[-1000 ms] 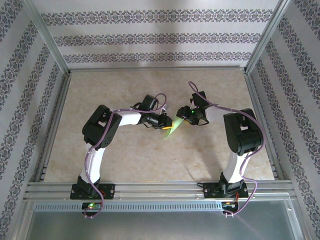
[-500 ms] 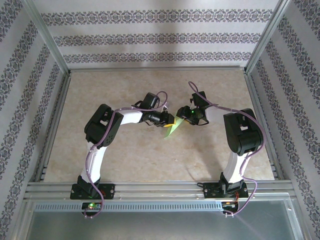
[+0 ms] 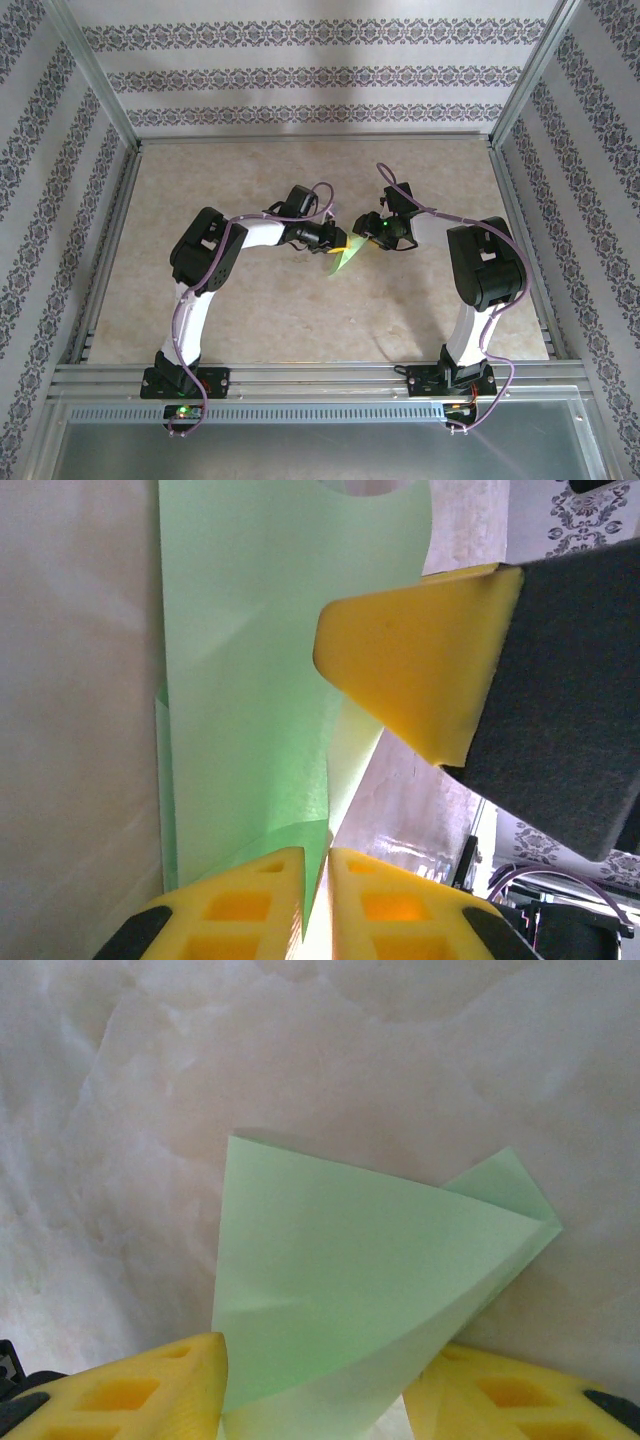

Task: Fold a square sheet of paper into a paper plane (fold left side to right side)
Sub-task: Fold the wing for the fifth time at the center of the table.

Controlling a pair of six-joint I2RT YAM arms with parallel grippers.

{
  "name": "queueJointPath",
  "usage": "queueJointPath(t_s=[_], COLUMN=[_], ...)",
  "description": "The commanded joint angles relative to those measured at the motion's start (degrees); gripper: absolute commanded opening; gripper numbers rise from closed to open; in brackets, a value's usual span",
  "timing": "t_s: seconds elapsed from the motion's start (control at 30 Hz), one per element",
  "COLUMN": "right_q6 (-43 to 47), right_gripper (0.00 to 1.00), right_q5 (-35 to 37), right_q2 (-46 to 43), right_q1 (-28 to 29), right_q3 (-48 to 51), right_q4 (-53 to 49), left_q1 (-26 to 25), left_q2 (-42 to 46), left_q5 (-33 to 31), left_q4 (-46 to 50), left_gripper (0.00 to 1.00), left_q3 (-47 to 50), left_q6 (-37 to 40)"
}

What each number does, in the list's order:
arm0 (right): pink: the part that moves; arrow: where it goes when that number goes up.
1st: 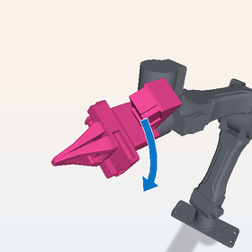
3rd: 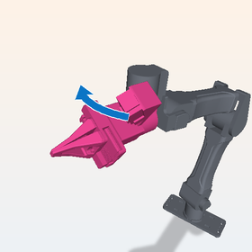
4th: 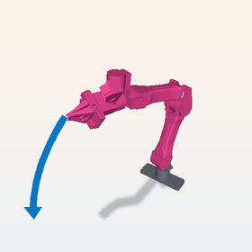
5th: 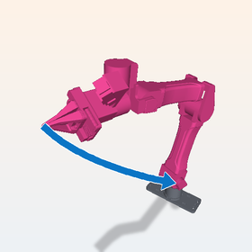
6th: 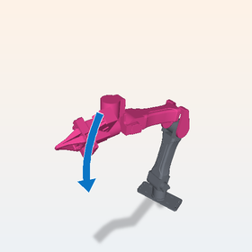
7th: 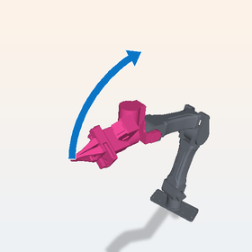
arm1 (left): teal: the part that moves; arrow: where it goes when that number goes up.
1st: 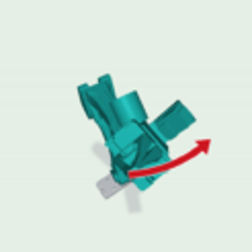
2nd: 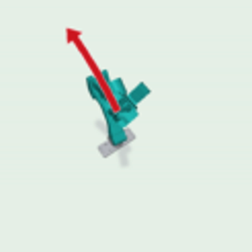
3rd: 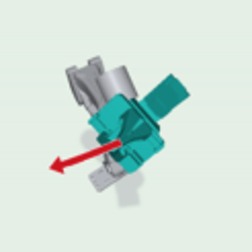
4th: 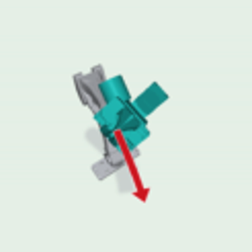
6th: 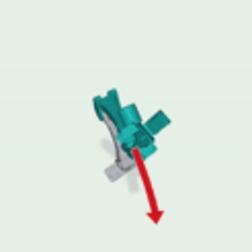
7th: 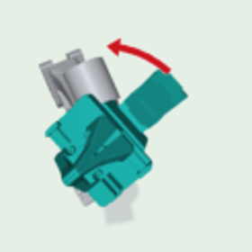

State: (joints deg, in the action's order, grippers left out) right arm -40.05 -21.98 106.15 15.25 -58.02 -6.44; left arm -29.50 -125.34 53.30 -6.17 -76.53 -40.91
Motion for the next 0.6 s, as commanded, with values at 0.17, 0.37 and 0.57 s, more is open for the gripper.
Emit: queueJointPath(t_s=[0.17,0.37,0.57], right_q6=[1.6,1.7,2.0], right_gripper=[0.54,0.55,0.56], right_q5=[0.6,0.5,0.7], right_q2=[2.9,2.8,2.9], right_q1=[1.3,1.4,1.4], right_q3=[1.1,1.0,0.7], right_q4=[0.5,0.4,-0.2], left_q1=[1.4,1.8,2.4], left_q2=[-3.5,-4.0,-3.9], left_q5=[5.2,5.5,5.4], left_q4=[-4.5,-4.3,-4.1], left_gripper=[0.1,0.1,0.1], left_q3=[-1.6,-1.5,-1.3], left_q6=[-3.5,-3.6,-3.4])
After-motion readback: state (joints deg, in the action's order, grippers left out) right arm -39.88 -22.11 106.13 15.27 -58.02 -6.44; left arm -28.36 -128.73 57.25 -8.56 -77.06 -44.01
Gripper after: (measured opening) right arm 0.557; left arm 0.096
